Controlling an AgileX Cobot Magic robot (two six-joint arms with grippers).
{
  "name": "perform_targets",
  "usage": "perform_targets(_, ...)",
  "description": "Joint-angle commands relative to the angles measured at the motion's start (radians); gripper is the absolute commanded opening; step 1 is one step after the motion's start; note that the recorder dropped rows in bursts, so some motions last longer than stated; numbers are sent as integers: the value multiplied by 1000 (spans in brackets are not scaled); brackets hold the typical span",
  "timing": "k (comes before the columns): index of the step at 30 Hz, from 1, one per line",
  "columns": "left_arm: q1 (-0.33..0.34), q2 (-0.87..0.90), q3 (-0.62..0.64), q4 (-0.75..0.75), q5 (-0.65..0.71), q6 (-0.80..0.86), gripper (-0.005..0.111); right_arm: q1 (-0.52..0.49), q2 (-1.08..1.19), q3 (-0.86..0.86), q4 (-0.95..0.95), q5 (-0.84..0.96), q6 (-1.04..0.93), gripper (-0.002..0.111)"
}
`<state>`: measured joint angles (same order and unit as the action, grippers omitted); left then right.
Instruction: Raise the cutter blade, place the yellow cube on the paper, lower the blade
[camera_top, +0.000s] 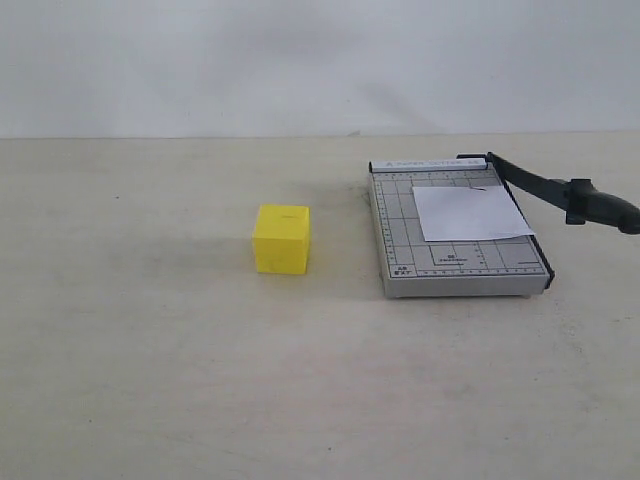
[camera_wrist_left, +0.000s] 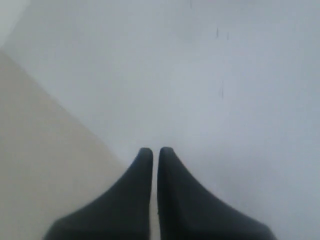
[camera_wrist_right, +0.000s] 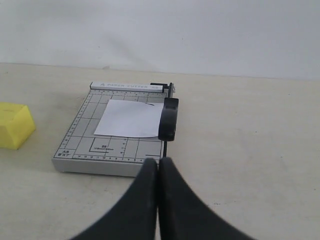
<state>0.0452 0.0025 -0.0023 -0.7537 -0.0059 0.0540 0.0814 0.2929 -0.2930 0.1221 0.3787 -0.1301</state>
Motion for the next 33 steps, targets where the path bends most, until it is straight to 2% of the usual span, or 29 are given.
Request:
perform_targets(1,3,-3,-50,-17,-428,15,4,-2,-2,1,-2,-1,-3,0)
perform_targets(2,3,5,-94,-17,-419,8,4,-2,-2,1,-2,-1,-3,0)
perform_targets(3,3,43,-152,1,-341,3,4,-2,-2,1,-2,-1,-3,0)
perform_targets(4,3,87,-209,44,-215,3,4,-2,-2,1,-2,-1,-3,0)
perform_targets(7,-3,339,-486,313,222,24,4,-2,-2,1,-2,-6,-3,0)
perform_targets(8,-10,454,-580,337,346,109,4,-2,-2,1,-2,-12,-3,0)
perform_targets(10,-34,687,-717,256,481,352,4,-2,-2,1,-2,-19,-3,0)
perform_targets(13,-102,959,-846,-111,600,712,4,-2,-2,1,-2,-23,-3,0)
perform_targets(15,-185,1104,-871,-370,610,897,4,-2,-2,1,-2,-23,-3,0)
perform_targets(20,-466,1365,-879,-803,323,1269,4,-2,-2,1,-2,-11,-3,0)
perform_targets(22,-575,1477,-904,-958,263,1438,4,-2,-2,1,-2,-3,-3,0)
perform_targets(24,-651,1588,-948,-991,266,1550,4,-2,-2,1,-2,1,-3,0)
perform_targets(26,-696,1699,-1018,-991,266,1565,4,-2,-2,1,-2,1,-3,0)
perform_targets(29,-727,1863,-1173,-991,290,1565,4,-2,-2,1,-2,1,-3,0)
perform_targets(33,-747,2072,-1394,-991,399,1523,4,-2,21,17,-2,1,-3,0)
